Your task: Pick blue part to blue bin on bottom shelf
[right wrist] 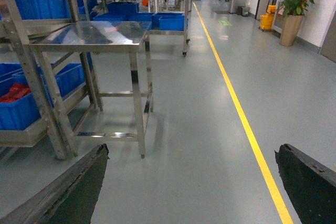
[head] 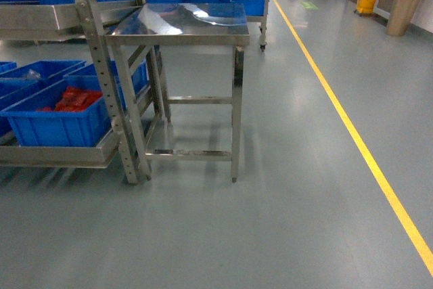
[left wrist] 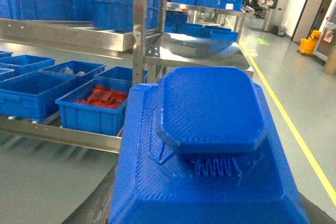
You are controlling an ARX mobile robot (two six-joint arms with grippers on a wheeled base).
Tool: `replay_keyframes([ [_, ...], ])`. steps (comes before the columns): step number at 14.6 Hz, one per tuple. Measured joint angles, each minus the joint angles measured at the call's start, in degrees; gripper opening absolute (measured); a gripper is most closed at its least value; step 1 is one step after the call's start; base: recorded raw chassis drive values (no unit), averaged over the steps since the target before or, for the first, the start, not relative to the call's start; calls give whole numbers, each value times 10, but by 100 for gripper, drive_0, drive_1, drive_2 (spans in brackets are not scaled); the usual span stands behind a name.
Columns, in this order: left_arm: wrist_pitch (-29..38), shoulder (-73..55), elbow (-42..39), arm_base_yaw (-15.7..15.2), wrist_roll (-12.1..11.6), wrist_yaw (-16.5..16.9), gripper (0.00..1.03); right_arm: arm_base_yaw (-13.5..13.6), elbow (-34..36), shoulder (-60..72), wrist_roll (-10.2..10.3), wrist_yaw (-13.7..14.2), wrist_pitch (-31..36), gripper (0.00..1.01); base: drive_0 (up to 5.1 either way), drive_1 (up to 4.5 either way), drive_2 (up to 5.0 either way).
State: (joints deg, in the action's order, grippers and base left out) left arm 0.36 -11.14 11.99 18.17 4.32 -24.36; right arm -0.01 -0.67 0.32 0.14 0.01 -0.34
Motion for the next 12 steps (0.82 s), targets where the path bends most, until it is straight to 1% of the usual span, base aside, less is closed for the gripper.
replay_keyframes([
  [12,-2,0,0,0,0,0,43,0,0,0,0,0,1,98,4,422,-414],
])
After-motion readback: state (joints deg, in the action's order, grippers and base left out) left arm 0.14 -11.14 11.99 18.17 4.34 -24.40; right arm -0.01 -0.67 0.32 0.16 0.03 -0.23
